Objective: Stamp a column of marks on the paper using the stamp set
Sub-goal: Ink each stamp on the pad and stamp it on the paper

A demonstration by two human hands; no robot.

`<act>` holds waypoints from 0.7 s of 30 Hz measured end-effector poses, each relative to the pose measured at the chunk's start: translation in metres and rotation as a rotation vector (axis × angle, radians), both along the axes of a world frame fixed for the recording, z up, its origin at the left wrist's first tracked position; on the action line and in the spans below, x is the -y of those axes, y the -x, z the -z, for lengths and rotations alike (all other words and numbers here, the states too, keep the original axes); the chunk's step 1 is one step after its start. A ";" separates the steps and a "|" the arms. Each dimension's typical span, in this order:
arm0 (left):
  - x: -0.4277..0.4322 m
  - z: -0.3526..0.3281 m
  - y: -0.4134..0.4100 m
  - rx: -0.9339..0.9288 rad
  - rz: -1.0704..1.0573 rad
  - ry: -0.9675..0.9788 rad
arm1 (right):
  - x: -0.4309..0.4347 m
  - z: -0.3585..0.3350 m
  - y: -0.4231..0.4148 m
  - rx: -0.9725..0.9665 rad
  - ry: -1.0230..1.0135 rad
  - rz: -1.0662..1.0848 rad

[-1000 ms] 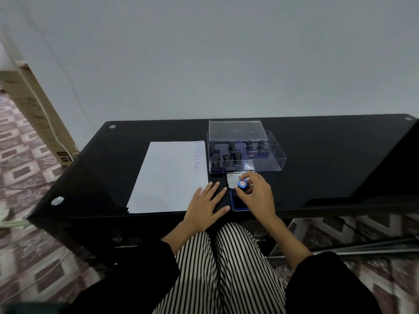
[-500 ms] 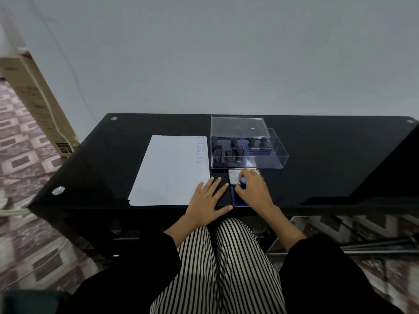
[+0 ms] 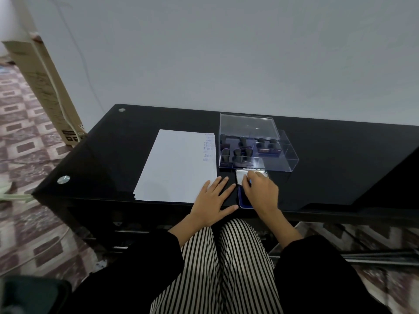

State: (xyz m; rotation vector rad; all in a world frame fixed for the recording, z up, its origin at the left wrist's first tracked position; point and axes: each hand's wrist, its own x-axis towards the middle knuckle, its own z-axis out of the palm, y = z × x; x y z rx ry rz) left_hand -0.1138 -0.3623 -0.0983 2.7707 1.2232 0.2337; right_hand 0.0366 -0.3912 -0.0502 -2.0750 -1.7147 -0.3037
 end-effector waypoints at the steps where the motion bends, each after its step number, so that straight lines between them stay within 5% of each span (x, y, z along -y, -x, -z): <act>1: 0.000 0.000 0.000 0.001 0.000 -0.003 | 0.001 0.002 -0.001 0.051 -0.036 0.018; 13: -0.001 0.004 0.000 0.023 0.001 -0.024 | -0.014 0.021 -0.013 0.232 -0.320 0.059; 21: 0.000 0.005 0.000 0.028 -0.005 -0.032 | -0.016 0.024 -0.016 0.230 -0.313 0.060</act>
